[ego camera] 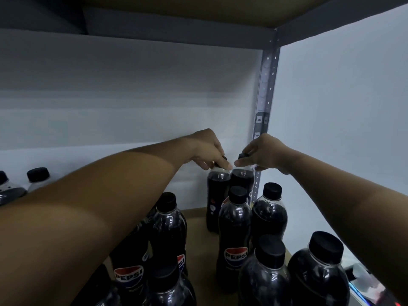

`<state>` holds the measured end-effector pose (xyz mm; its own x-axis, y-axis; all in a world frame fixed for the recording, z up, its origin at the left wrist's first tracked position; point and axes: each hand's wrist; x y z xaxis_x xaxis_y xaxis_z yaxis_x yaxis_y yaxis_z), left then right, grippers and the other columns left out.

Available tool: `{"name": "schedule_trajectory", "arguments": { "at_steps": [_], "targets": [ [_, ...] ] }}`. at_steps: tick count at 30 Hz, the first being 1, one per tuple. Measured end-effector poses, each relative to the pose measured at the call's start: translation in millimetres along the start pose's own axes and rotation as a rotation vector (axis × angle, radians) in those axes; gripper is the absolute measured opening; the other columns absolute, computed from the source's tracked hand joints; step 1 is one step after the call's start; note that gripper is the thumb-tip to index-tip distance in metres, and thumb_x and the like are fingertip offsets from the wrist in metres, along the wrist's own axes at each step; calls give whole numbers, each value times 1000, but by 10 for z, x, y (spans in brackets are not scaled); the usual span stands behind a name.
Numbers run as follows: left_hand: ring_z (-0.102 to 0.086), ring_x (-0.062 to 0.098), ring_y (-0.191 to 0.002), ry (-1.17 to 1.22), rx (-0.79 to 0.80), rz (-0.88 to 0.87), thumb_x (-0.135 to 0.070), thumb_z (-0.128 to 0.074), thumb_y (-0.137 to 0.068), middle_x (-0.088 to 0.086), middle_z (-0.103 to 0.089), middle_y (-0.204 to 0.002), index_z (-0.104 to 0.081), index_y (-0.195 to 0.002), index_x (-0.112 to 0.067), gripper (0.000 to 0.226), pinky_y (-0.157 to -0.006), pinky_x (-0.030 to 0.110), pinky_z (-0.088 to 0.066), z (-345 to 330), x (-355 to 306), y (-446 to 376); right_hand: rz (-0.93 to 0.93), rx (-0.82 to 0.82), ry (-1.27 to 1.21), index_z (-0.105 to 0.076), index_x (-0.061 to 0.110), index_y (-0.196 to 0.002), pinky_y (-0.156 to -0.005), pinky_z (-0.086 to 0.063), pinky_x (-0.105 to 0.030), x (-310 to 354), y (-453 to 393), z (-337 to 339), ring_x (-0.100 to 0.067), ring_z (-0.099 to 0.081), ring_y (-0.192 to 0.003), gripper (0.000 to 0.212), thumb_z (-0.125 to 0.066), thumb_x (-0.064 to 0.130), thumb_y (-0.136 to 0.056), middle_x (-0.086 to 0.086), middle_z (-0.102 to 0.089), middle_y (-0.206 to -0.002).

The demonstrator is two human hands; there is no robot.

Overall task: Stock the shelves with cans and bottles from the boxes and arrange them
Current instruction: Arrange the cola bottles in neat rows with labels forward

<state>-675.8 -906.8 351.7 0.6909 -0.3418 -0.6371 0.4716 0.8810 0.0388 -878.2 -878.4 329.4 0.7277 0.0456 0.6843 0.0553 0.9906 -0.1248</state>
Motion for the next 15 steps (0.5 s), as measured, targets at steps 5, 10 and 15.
{"name": "schedule_trajectory", "arguments": {
  "at_steps": [5,10,15],
  "targets": [
    [-75,20,-89,-66,2,25,-14,-91,-76,10,-76,-101,-77,-104,-7,32,-75,23,-62,-16,-47,-21,35,35,-46,-79,10,-95,-77,-64,-38,-51,27,8,-29,-72,-93,19,-86,16,-78,-10,-76,-93],
    [-71,24,-102,-36,57,47,-15,-90,-78,10,-72,-110,-73,-114,-8,40,-85,36,-63,-46,19,1,18,107,-104,-75,11,-102,-78,-63,-42,-61,58,-12,-26,-70,-97,29,-87,21,-78,-9,-75,-99],
    [-76,30,-92,-94,64,48,-22,-88,-81,16,-73,-108,-70,-112,-3,40,-90,43,-62,-88,43,-39,14,117,-71,-73,6,-99,-73,-63,-48,-51,78,-70,-32,-68,-89,20,-81,16,-84,-16,-73,-97]
  ]
}}
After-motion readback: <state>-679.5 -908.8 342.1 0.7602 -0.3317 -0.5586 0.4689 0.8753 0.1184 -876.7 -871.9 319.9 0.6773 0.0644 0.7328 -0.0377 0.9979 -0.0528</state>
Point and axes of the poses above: each hand's wrist, its own y-axis away from the middle knuckle, its own z-axis out of the back of the hand, x = y × z
